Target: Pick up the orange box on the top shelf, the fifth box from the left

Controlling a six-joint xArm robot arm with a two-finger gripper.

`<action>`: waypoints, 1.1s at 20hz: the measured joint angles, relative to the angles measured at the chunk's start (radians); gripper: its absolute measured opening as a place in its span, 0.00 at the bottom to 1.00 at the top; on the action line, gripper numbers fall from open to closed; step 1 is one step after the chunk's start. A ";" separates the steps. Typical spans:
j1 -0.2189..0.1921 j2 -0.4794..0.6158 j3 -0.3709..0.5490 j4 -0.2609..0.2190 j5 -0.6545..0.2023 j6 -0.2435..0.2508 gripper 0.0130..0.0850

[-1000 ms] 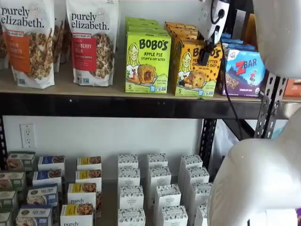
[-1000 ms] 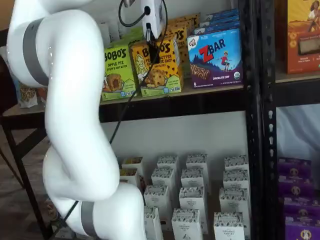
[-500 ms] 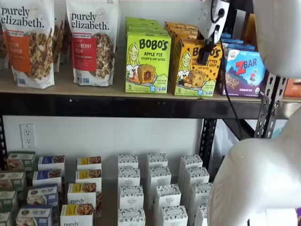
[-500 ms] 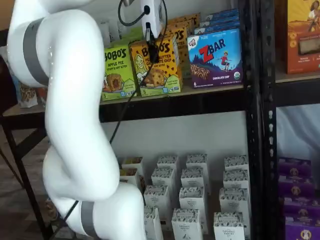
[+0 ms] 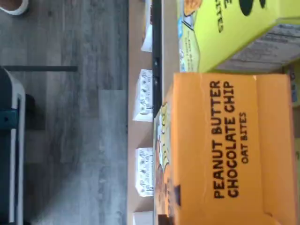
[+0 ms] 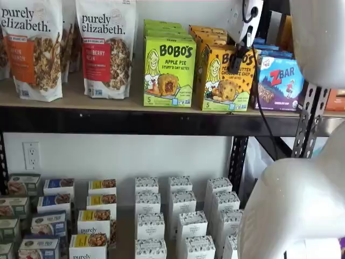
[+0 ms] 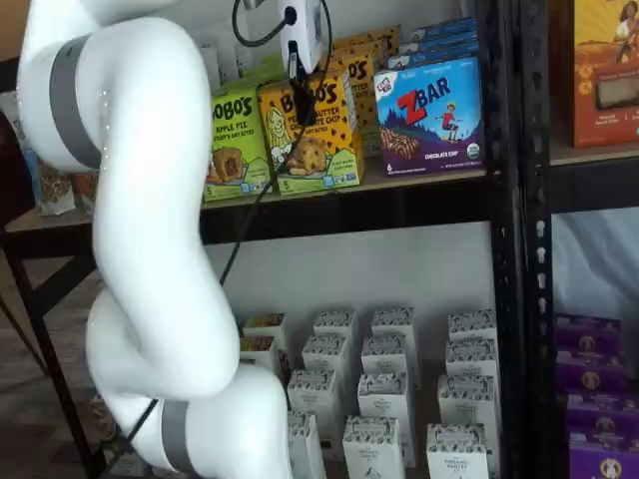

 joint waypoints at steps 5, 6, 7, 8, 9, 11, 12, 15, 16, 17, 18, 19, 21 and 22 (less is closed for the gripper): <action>-0.003 -0.002 -0.039 0.014 0.079 0.006 0.17; -0.008 -0.008 -0.041 0.024 0.090 0.005 0.17; -0.013 -0.015 -0.043 0.037 0.101 0.004 0.17; -0.019 -0.021 -0.045 0.049 0.114 0.002 0.17; -0.025 -0.027 -0.048 0.060 0.128 0.000 0.17; -0.037 -0.041 -0.050 0.075 0.153 -0.005 0.17; -0.043 -0.052 -0.046 0.080 0.161 -0.008 0.17; -0.058 -0.085 -0.030 0.095 0.184 -0.015 0.17; -0.065 -0.098 -0.021 0.102 0.190 -0.018 0.17; -0.072 -0.113 -0.011 0.110 0.196 -0.021 0.17; -0.076 -0.128 0.000 0.116 0.197 -0.024 0.17; -0.081 -0.143 0.011 0.121 0.201 -0.026 0.17; -0.088 -0.171 0.031 0.127 0.209 -0.029 0.17; -0.092 -0.188 0.046 0.132 0.208 -0.031 0.17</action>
